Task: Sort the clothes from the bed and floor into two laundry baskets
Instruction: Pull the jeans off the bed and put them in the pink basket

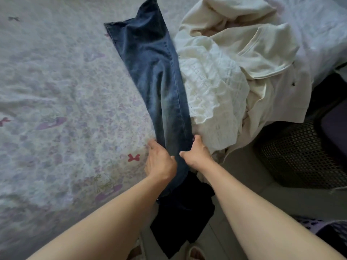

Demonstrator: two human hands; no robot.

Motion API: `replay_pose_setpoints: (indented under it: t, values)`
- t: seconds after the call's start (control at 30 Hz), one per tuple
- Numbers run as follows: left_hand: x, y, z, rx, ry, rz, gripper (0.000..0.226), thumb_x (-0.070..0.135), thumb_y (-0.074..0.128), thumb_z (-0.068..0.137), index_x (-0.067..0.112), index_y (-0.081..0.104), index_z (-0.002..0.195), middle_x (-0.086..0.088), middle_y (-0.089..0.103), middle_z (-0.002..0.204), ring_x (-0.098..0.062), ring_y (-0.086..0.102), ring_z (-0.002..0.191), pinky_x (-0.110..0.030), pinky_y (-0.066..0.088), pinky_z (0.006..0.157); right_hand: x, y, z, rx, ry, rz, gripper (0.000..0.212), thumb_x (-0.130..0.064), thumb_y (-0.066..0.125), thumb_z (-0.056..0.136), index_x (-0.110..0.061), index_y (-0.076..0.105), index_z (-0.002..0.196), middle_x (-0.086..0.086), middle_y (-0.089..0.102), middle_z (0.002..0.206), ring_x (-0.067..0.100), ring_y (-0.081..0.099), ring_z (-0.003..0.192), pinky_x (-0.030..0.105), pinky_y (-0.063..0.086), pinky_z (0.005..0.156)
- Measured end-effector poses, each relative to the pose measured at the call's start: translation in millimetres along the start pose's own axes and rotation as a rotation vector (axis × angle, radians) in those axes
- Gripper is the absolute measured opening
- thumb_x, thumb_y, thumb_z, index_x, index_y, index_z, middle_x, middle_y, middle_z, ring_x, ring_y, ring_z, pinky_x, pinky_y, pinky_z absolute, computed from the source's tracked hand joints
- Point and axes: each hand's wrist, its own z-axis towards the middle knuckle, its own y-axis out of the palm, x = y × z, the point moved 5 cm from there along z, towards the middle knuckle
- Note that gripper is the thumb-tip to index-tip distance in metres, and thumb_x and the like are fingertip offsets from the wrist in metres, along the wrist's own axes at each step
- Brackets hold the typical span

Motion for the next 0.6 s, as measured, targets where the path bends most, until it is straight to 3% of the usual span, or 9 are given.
replay_pose_setpoints:
  t: [0.1,0.23,0.33,0.47,0.53,0.6]
  values:
    - [-3.6,-0.1,13.5,-0.059,-0.045,-0.029,0.047,0.014,0.063,0.084,0.006,0.040,0.124,-0.013,0.054,0.122,-0.033,0.058,0.109,-0.046,0.051,0.091,-2.2,10.4,-1.7,-0.022,0.006,-0.040,0.050,-0.021,0.055,0.093,-0.009,0.034,0.137,0.011,0.044,0.141,0.030,0.046,0.127,0.033,0.041,0.097]
    - [0.4,-6.6,11.6,-0.113,-0.023,0.022,0.045,0.013,0.065,0.075,0.001,0.053,0.116,-0.017,0.058,0.118,-0.034,0.060,0.105,-0.046,0.054,0.088,-10.3,15.1,-11.1,-0.014,-0.014,-0.019,0.018,-0.022,0.046,0.094,-0.013,0.051,0.110,0.014,0.061,0.120,0.031,0.060,0.108,0.034,0.049,0.092]
    - [0.3,-13.2,-4.7,-0.164,-0.043,-0.013,0.057,0.013,0.076,0.068,0.004,0.045,0.116,-0.012,0.058,0.112,-0.031,0.060,0.104,-0.040,0.052,0.083,-14.9,14.2,-28.6,-0.011,-0.026,0.030,0.022,-0.025,0.042,0.093,-0.015,0.048,0.112,0.015,0.063,0.111,0.033,0.065,0.098,0.046,0.055,0.086]
    - [9.1,-24.4,-32.6,-0.217,0.007,-0.097,0.079,0.015,0.078,0.070,0.013,0.025,0.129,-0.009,0.057,0.115,-0.029,0.059,0.107,-0.037,0.050,0.084,-27.8,-6.9,-58.8,-0.003,-0.110,-0.004,0.024,-0.026,0.040,0.096,-0.015,0.046,0.117,0.012,0.056,0.117,0.034,0.058,0.104,0.039,0.050,0.085]
    - [14.3,-32.2,-40.5,-0.216,0.030,-0.140,0.078,0.016,0.078,0.069,0.015,0.027,0.129,-0.006,0.057,0.114,-0.027,0.060,0.106,-0.037,0.051,0.085,-40.3,-21.4,-72.8,-0.008,-0.174,0.023,0.021,-0.023,0.040,0.097,-0.012,0.046,0.114,0.012,0.055,0.119,0.032,0.053,0.108,0.032,0.040,0.081]
    - [21.0,-42.2,-47.2,-0.195,0.021,-0.189,0.063,0.018,0.076,0.067,0.012,0.041,0.118,-0.007,0.062,0.108,-0.025,0.062,0.100,-0.038,0.053,0.082,-57.5,-36.8,-89.7,-0.011,-0.256,0.063,0.013,-0.021,0.040,0.097,-0.012,0.046,0.103,0.011,0.056,0.115,0.029,0.052,0.105,0.033,0.038,0.082]
